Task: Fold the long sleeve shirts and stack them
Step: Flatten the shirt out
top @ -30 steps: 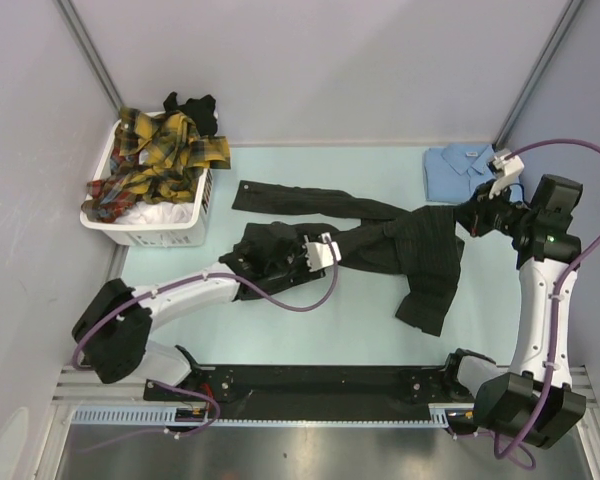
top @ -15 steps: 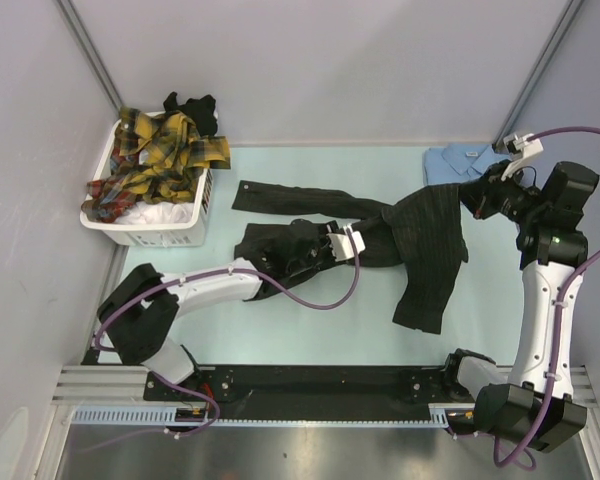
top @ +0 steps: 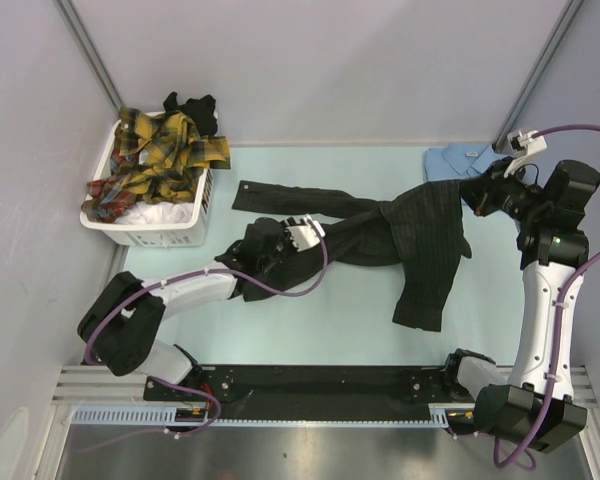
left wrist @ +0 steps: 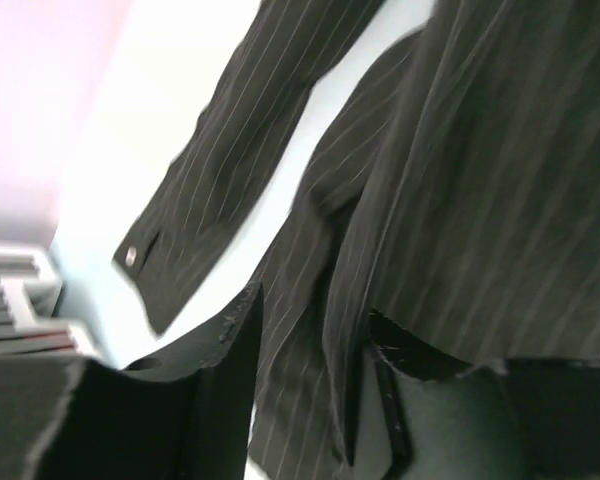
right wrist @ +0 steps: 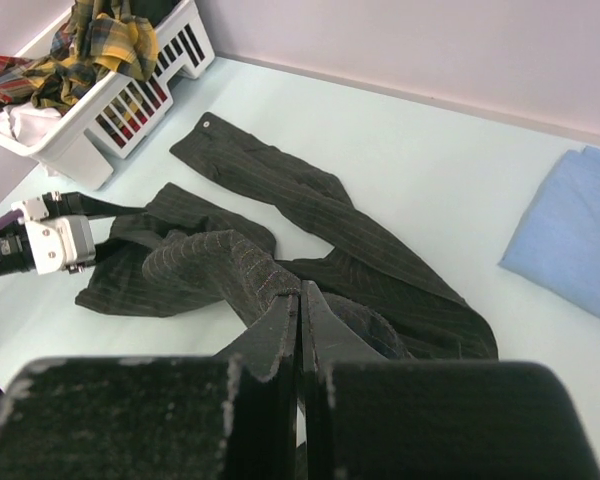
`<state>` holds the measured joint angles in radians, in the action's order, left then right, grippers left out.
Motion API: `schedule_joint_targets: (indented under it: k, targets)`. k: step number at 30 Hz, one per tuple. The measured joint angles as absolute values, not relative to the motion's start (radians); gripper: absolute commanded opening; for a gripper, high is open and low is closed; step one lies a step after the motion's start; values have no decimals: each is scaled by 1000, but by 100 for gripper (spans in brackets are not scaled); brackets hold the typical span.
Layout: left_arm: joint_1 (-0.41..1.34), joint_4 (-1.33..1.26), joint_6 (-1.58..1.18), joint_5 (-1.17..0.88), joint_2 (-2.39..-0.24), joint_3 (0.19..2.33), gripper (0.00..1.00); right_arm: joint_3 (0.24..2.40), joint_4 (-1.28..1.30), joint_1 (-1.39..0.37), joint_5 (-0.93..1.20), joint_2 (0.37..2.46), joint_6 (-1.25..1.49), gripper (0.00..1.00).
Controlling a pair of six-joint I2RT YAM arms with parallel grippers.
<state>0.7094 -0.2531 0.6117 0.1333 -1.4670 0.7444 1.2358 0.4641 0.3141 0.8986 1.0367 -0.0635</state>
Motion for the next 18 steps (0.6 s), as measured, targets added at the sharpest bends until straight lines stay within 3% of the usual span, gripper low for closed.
schedule_joint_targets:
  k: [9, 15, 18]
  targets:
    - [643, -222, 630, 124, -1446, 688, 1, 1242, 444, 309, 898, 1059, -56, 0]
    - [574, -99, 628, 42, -1422, 723, 0, 1242, 443, 303, 888, 1066, -68, 0]
    - [485, 74, 628, -52, -1406, 862, 0, 1239, 418, 301, 867, 1080, -71, 0]
